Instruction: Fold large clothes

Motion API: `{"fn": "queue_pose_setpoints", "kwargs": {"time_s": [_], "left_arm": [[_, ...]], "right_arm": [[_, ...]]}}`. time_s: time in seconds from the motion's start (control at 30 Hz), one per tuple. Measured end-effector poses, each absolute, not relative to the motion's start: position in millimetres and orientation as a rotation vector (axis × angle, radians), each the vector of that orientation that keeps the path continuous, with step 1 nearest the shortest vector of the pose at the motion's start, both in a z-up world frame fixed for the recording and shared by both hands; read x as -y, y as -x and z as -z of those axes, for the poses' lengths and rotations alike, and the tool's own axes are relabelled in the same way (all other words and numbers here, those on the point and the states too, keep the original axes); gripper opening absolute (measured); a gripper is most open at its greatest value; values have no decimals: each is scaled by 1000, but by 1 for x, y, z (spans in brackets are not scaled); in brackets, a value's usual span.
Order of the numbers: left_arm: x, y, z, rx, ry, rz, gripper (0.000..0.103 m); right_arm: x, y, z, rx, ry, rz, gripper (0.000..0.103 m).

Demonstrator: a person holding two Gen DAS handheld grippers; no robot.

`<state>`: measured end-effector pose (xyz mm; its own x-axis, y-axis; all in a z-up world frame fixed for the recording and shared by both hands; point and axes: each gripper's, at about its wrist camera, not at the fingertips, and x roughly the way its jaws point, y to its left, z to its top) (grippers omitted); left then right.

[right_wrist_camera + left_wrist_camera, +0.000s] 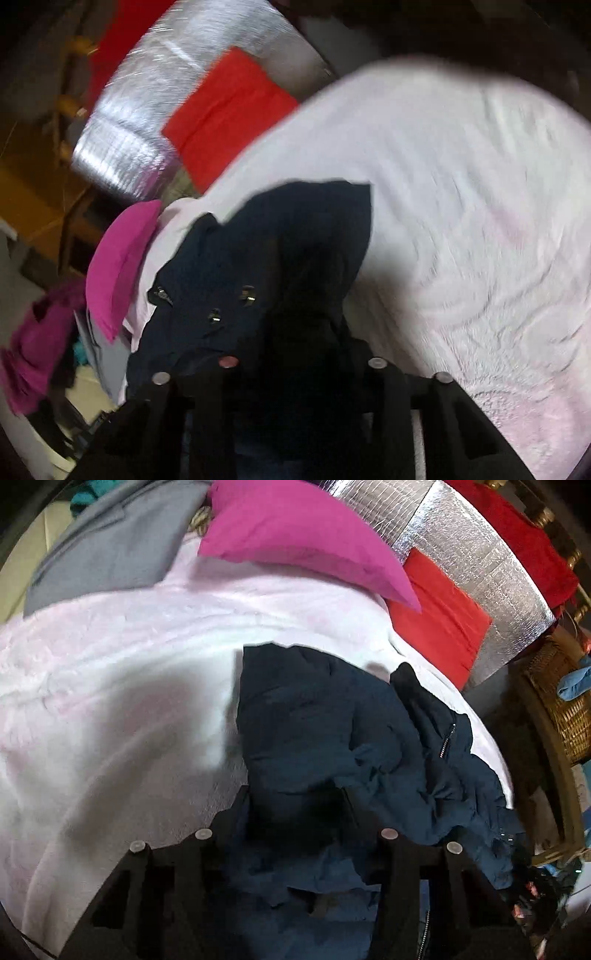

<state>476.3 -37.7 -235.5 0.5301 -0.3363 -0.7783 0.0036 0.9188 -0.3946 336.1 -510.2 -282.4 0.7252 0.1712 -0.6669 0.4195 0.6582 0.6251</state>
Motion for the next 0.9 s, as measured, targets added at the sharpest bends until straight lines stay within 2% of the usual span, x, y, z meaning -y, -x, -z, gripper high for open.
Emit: {"fn": "queue_pose_setpoints", "kwargs": {"time_s": [0.1, 0.17, 0.2, 0.27, 0.33, 0.37, 0.4, 0.53, 0.73, 0.9], "left_arm": [[48, -482, 251, -1051, 327, 169, 51], [54, -484, 256, -1067, 285, 159, 57], [58, -483, 255, -1064, 243, 152, 58], [60, -478, 248, -1053, 213, 143, 58], [61, -470, 238, -1023, 198, 145, 58], [63, -465, 233, -1006, 183, 141, 59], [63, -460, 228, -990, 170, 136, 59], [70, -425, 197, -855, 90, 122, 69], [78, -368, 161, -670, -48, 96, 75], [74, -335, 148, -603, -110, 66, 79]], "right_arm": [[506, -331, 270, -737, -820, 165, 31], [508, -335, 284, -800, -822, 200, 32], [508, -338, 291, -830, -829, 204, 38], [510, -341, 297, -852, -863, 206, 41], [514, -335, 290, -841, -891, 202, 52], [516, -327, 283, -812, -910, 196, 66], [518, -319, 277, -793, -914, 198, 74], [516, -287, 246, -693, -896, 182, 74], [494, -248, 206, -597, -820, 102, 74], [472, -220, 185, -533, -756, 50, 74]]}}
